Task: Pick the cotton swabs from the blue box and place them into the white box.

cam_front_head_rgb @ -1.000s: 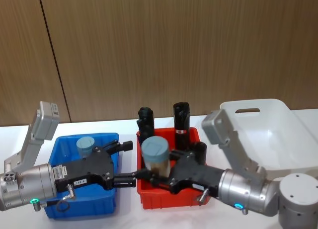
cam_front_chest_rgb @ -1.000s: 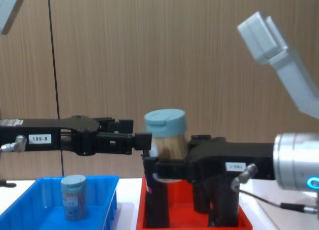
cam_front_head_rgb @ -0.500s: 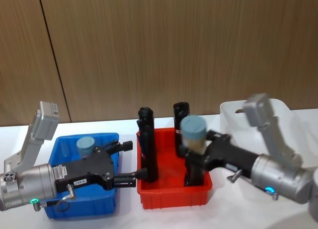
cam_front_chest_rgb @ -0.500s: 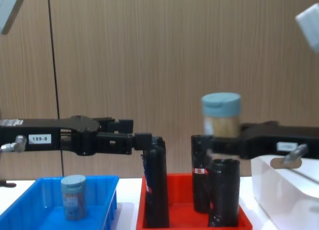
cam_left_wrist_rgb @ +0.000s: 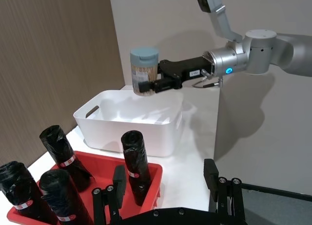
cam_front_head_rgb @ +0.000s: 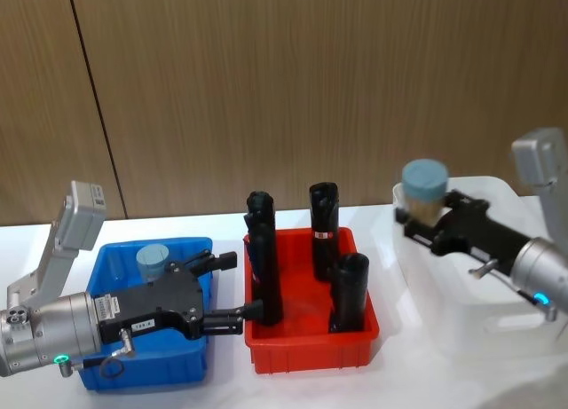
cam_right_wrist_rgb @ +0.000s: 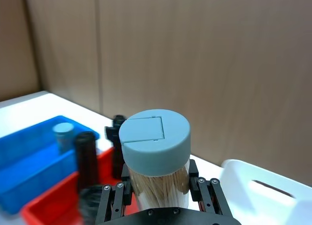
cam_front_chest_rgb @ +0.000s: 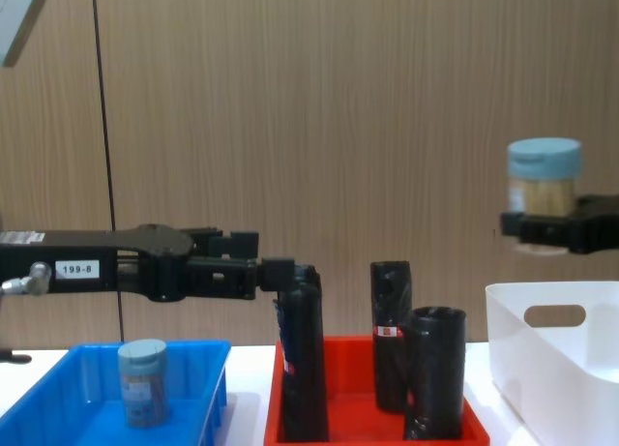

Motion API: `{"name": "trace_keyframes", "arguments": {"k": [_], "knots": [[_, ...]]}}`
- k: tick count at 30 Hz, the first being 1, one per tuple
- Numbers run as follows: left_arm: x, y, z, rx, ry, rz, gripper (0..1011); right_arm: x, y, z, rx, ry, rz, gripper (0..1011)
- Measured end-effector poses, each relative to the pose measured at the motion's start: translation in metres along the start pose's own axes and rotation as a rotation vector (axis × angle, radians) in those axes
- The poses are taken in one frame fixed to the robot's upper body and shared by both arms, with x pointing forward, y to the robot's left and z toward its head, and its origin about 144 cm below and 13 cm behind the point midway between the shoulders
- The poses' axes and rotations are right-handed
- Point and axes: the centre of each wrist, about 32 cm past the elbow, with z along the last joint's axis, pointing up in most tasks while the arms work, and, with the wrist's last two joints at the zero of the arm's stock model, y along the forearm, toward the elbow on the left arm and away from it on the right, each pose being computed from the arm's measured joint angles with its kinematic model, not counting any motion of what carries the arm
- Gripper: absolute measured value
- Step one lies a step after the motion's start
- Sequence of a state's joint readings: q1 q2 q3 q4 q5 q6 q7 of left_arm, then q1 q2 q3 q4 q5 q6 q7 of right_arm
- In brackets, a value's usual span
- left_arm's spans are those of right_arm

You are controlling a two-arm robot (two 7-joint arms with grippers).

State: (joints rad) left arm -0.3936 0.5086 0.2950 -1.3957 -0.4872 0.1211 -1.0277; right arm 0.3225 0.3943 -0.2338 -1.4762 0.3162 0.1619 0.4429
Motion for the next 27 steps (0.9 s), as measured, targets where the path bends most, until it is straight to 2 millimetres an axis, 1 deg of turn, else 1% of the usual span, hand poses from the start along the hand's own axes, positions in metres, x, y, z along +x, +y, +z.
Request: {"name": "trace_keyframes", "arguments": {"k": [6, 7, 12, 18, 27], "knots": [[0.0, 0.0, 0.0, 0.0, 0.0, 0.0, 1004, 0.021, -0.002, -0.003, -0.022, 0.004, -0.086, 644], [0.0, 0.0, 0.0, 0.0, 0.0, 0.0, 1004, 0.021, -0.002, -0.003, -0.022, 0.004, -0.086, 644], [0.0, 0.0, 0.0, 0.0, 0.0, 0.0, 1004, 0.035, -0.001, -0.009, -0.053, 0.013, -0.142, 644], [0.0, 0.0, 0.0, 0.0, 0.0, 0.0, 1004, 0.047, 0.001, -0.018, -0.089, 0.023, -0.187, 644], [0.0, 0.0, 0.0, 0.0, 0.0, 0.0, 1004, 0.058, 0.004, -0.031, -0.137, 0.036, -0.231, 644]]}}
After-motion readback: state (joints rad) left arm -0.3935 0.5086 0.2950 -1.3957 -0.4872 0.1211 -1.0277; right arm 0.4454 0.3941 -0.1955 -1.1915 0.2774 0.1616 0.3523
